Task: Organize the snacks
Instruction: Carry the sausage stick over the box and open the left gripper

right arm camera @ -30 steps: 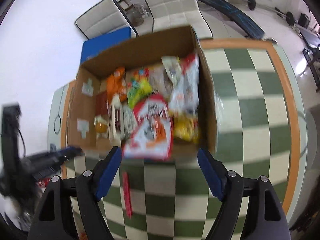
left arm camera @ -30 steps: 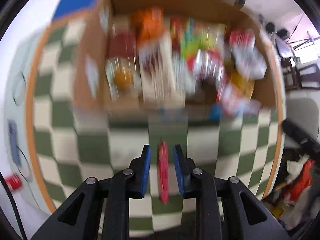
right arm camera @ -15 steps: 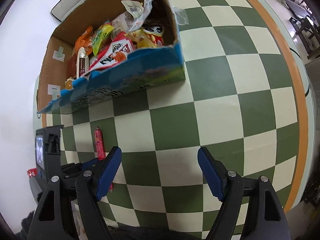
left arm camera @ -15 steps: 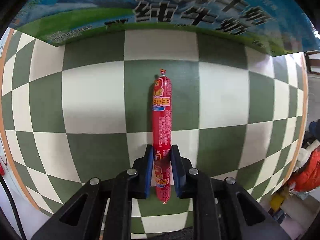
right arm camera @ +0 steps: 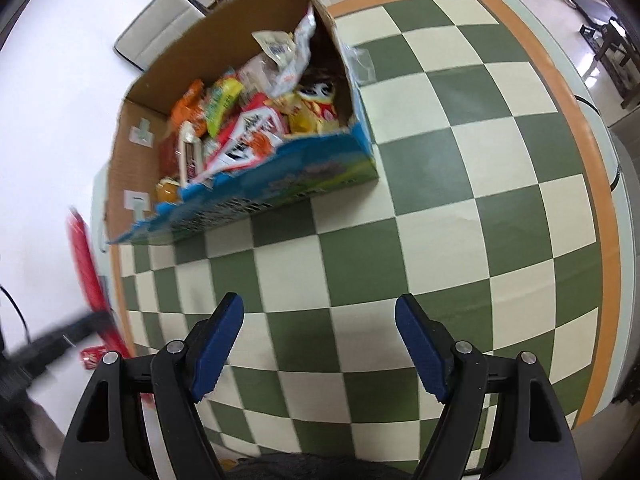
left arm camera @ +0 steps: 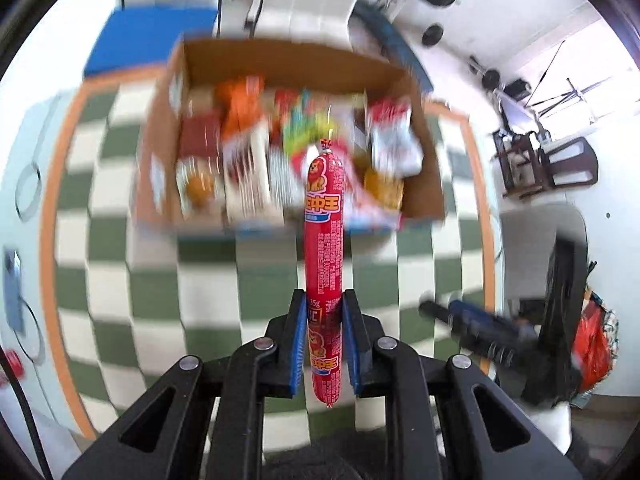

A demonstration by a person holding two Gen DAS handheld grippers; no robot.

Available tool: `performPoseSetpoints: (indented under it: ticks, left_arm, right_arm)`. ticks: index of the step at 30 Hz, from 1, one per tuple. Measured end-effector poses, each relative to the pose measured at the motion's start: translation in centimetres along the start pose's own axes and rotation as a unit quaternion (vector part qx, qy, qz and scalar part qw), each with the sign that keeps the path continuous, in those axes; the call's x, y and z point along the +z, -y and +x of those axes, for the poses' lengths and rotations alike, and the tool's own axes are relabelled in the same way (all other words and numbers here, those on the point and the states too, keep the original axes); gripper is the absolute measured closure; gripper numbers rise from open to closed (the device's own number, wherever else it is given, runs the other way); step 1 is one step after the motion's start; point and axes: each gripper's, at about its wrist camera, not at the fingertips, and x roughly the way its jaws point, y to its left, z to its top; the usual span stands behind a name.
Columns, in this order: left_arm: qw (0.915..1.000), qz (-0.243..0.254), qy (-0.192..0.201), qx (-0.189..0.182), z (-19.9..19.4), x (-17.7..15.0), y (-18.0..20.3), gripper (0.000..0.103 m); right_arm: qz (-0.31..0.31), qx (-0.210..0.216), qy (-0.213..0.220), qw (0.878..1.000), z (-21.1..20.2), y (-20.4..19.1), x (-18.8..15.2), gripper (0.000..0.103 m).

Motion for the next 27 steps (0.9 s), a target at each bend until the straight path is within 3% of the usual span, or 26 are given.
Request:
performPoseSetpoints:
  ticks: [5,12,20,26,27]
  left_arm:
    - [0.9979,0.020,0.036,0.051,-0.9,7.2,-1.8,0.088]
    - [0.9970,-0.009,0.003,0.077,4.8,15.1,-5.8,0.088]
    - [0.9922,-0.034,-0.043,0.112,10.2,17.2,-9.4,0.088]
    - [0.9895,-0.056,-0.073,0.111,12.4,17.6,-10.6,0.087]
    - [0.9894,-0.056,-0.074,0.112,12.5,17.5,-10.7,0.082]
  right_arm:
    - [-0.018,0.024,0.022,0.999,-2.7,-2.2,2.2,0.022]
    - [-0.073,-0.011,0.052,0.996,-3.0,-7.0,9.7,0.022]
    - [-0.111,-0.060,0.040,0.991,1.3,-11.1,17.6,0.022]
    - [-0.099,-0.065,0.019,0.993,3.7,-11.3,19.6,0.022]
    - [-0.097,-0.067,0.019,0.993,3.9,-11.3,19.8,0.019]
